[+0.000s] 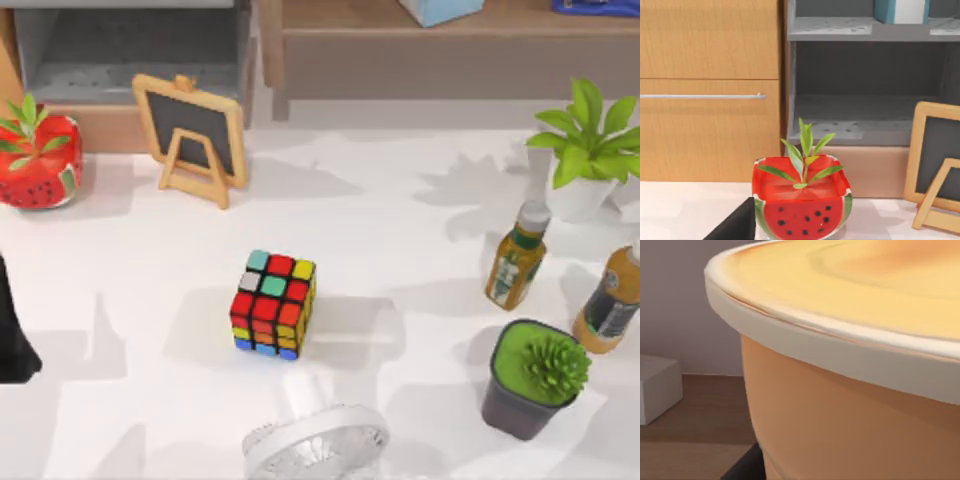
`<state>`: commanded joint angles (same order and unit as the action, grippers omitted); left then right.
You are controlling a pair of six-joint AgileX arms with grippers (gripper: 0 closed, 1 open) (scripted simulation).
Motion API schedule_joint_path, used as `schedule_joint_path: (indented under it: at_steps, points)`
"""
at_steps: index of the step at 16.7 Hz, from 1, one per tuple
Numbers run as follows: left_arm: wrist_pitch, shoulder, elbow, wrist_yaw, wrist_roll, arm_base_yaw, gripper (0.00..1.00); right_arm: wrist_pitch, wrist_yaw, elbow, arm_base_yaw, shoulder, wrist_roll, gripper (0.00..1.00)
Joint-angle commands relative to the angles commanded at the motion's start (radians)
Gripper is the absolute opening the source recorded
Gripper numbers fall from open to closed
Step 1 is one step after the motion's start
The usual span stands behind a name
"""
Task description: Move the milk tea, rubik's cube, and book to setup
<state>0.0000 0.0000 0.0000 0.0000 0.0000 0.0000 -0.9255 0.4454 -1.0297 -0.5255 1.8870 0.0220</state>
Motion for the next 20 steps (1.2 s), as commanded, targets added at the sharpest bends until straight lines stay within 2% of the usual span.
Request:
schedule_joint_path:
  at_steps: [5, 10, 20]
  points:
    - [0.0, 0.0, 0.0, 0.0, 0.0, 0.0, 1.0, -0.098, 0.113, 0.026, -0.136, 0.136, 0.011, 0.0]
    - [0.0, 0.0, 0.0, 0.0, 0.0, 0.0, 1.0, -0.165, 0.207, 0.023, -0.181, 0.259, 0.007, 0.0]
    - [0.0, 0.0, 0.0, 0.0, 0.0, 0.0, 1.0, -0.218, 0.21, 0.022, -0.18, 0.309, 0.006, 0.0]
